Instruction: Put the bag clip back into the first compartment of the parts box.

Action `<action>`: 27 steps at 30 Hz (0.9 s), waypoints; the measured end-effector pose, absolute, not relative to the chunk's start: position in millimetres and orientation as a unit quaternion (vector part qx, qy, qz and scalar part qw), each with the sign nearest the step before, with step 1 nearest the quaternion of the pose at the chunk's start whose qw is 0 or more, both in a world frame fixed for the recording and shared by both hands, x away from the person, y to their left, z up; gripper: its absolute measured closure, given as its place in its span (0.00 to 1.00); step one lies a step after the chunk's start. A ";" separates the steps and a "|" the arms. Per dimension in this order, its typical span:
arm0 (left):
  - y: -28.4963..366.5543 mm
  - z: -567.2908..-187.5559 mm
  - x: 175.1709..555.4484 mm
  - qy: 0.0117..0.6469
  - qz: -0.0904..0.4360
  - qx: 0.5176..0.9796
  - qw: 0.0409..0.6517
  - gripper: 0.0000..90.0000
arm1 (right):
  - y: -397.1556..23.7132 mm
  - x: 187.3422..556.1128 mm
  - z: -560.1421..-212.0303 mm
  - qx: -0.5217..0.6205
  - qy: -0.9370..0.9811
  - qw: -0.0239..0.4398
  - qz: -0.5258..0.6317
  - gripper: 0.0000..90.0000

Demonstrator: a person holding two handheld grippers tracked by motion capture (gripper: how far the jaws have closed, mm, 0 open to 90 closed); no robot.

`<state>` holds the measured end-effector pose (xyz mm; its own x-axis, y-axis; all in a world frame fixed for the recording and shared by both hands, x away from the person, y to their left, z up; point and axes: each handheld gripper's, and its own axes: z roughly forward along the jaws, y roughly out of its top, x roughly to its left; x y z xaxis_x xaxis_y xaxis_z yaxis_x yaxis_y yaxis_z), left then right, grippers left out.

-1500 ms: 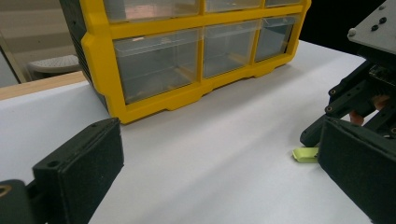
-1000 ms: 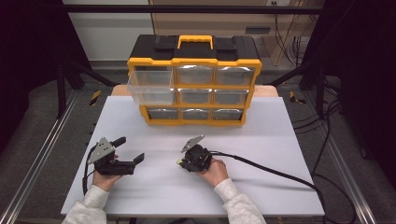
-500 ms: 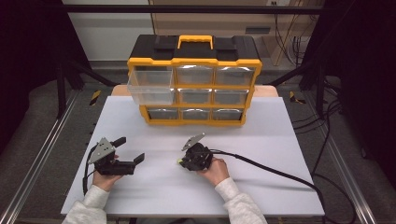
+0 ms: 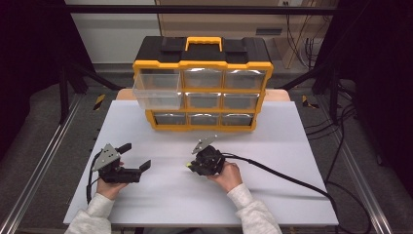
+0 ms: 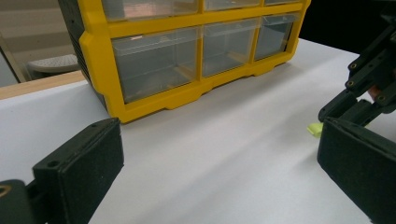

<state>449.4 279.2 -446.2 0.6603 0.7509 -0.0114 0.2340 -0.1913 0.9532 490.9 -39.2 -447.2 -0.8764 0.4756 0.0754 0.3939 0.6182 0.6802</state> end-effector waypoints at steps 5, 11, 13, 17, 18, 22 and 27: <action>279.1 -446.4 449.7 0.336 0.239 0.734 0.540 0.00 | -43.5 490.0 -436.7 0.243 0.894 0.060 0.371 0.87; 279.0 -446.5 449.9 0.337 0.239 0.734 0.540 0.00 | -50.0 488.2 -422.2 0.240 0.890 0.067 0.383 0.87; 279.0 -446.4 449.9 0.337 0.240 0.734 0.539 0.00 | -52.5 487.8 -416.8 0.239 0.887 0.070 0.389 0.87; 279.0 -446.4 449.9 0.337 0.240 0.733 0.540 0.00 | -57.0 486.8 -407.8 0.239 0.883 0.073 0.397 0.87; 279.1 -446.4 449.9 0.337 0.240 0.733 0.540 0.00 | -59.8 486.1 -401.1 0.238 0.880 0.076 0.405 0.87; 279.1 -446.3 449.9 0.337 0.240 0.733 0.540 0.00 | -62.8 484.7 -388.7 0.234 0.876 0.083 0.413 0.87; 278.9 -446.5 450.2 0.337 0.240 0.733 0.539 0.00 | -66.4 483.1 -369.5 0.229 0.869 0.092 0.429 0.87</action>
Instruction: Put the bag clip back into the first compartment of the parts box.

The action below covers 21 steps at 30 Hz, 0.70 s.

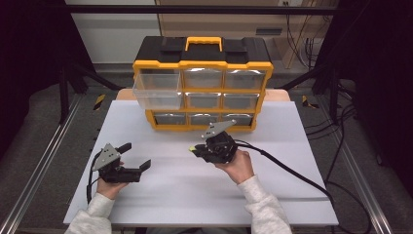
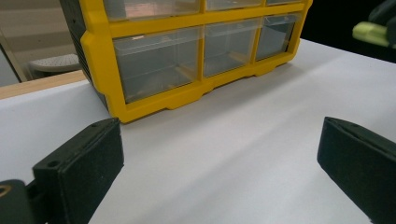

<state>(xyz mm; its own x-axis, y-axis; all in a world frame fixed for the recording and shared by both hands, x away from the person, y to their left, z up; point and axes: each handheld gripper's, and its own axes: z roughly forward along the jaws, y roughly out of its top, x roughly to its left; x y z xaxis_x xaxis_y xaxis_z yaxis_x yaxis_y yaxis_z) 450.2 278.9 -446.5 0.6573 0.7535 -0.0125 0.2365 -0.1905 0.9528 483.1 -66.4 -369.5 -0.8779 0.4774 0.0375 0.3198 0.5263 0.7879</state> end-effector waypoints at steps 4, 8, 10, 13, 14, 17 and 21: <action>278.8 -446.4 450.0 0.337 0.240 0.733 0.539 0.00 | -70.4 482.3 -353.6 0.226 0.863 0.101 0.441 0.87; 278.8 -446.4 450.1 0.337 0.240 0.733 0.540 0.00 | -73.2 482.2 -343.2 0.225 0.859 0.107 0.448 0.87; 278.9 -446.4 450.2 0.337 0.240 0.733 0.540 0.00 | -75.4 482.1 -334.2 0.223 0.857 0.114 0.451 0.87; 278.9 -446.4 450.1 0.337 0.239 0.733 0.540 0.00 | -76.9 481.4 -325.5 0.221 0.854 0.120 0.456 0.87; 278.9 -446.4 450.1 0.337 0.240 0.733 0.540 0.00 | -77.4 481.1 -322.7 0.219 0.853 0.122 0.457 0.87; 278.9 -446.4 450.0 0.337 0.239 0.733 0.540 0.00 | -78.9 480.4 -313.4 0.217 0.850 0.129 0.463 0.87; 278.9 -446.4 449.8 0.336 0.240 0.733 0.540 0.00 | -80.7 479.7 -300.2 0.216 0.844 0.136 0.472 0.87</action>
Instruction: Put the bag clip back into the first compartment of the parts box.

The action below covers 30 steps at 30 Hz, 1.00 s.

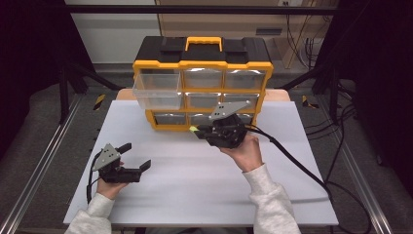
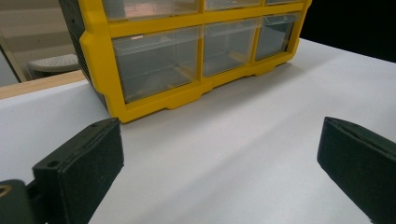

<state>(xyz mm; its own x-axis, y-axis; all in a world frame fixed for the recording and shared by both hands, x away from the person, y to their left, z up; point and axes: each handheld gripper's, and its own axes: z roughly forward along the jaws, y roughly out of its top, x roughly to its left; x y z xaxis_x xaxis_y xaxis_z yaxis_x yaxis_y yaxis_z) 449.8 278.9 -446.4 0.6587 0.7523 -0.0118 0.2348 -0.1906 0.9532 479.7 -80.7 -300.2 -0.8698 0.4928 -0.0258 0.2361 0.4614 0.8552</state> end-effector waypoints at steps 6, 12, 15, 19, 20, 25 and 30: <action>279.1 -446.3 449.7 0.337 0.239 0.733 0.540 0.00 | -80.8 480.6 -288.3 0.213 0.841 0.145 0.475 0.87; 279.1 -446.2 449.5 0.336 0.239 0.734 0.540 0.00 | -77.7 482.0 -273.4 0.204 0.838 0.153 0.482 0.87; 279.2 -446.1 449.3 0.336 0.240 0.734 0.540 0.00 | -75.8 482.0 -267.6 0.201 0.837 0.156 0.484 0.87; 279.1 -446.0 449.3 0.336 0.240 0.734 0.540 0.00 | -73.9 482.5 -259.9 0.198 0.836 0.162 0.486 0.87; 279.1 -446.0 449.3 0.336 0.240 0.734 0.540 0.00 | -73.6 482.7 -257.9 0.197 0.835 0.162 0.487 0.87; 279.3 -445.9 449.3 0.336 0.240 0.733 0.540 0.00 | -72.7 484.2 -247.8 0.197 0.831 0.167 0.493 0.87; 279.1 -445.9 449.3 0.336 0.240 0.733 0.540 0.00 | -71.5 485.1 -238.6 0.195 0.828 0.174 0.496 0.87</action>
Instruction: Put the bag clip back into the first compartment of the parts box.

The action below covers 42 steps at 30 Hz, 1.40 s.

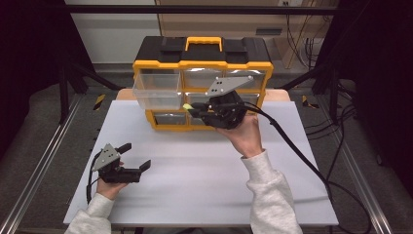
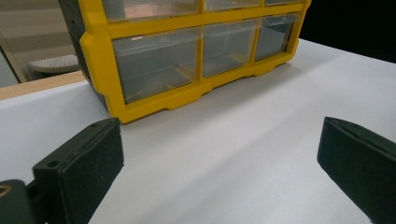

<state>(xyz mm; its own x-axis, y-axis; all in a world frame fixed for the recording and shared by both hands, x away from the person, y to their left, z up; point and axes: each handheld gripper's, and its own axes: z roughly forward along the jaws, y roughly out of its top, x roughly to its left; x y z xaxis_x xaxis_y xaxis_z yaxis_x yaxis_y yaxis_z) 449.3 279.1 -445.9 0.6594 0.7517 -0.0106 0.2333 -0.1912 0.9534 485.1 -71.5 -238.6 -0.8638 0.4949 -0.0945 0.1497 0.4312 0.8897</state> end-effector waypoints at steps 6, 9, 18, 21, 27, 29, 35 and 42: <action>279.1 -445.9 449.3 0.335 0.239 0.733 0.541 0.00 | -71.0 486.8 -223.3 0.193 0.822 0.182 0.504 0.87; 279.3 -445.8 449.2 0.336 0.239 0.733 0.541 0.00 | -70.2 488.1 -217.5 0.195 0.821 0.186 0.503 0.87; 279.1 -445.8 449.3 0.336 0.239 0.733 0.540 0.00 | -67.1 493.6 -206.0 0.197 0.813 0.191 0.513 0.87; 279.3 -445.6 449.2 0.336 0.239 0.732 0.542 0.00 | -63.3 497.5 -201.1 0.198 0.812 0.194 0.514 0.87; 279.0 -445.6 449.1 0.335 0.239 0.733 0.542 0.00 | -59.1 504.1 -194.4 0.200 0.809 0.197 0.516 0.87; 279.1 -445.8 449.3 0.336 0.238 0.732 0.543 0.00 | -58.1 506.0 -192.4 0.201 0.808 0.197 0.517 0.87; 278.8 -445.8 449.4 0.335 0.239 0.734 0.541 0.00 | -51.0 513.6 -185.7 0.202 0.806 0.201 0.518 0.87; 278.3 -446.2 449.7 0.334 0.239 0.734 0.541 0.00 | -43.1 523.3 -183.2 0.204 0.805 0.199 0.520 0.87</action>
<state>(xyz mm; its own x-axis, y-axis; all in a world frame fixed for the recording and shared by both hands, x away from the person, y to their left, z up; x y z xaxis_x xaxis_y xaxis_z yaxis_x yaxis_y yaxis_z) 449.7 278.3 -446.2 0.6637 0.7480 -0.0104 0.2317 -0.1923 0.9536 523.3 -43.1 -183.2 -0.8377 0.5355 -0.1078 0.1223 0.3762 0.9184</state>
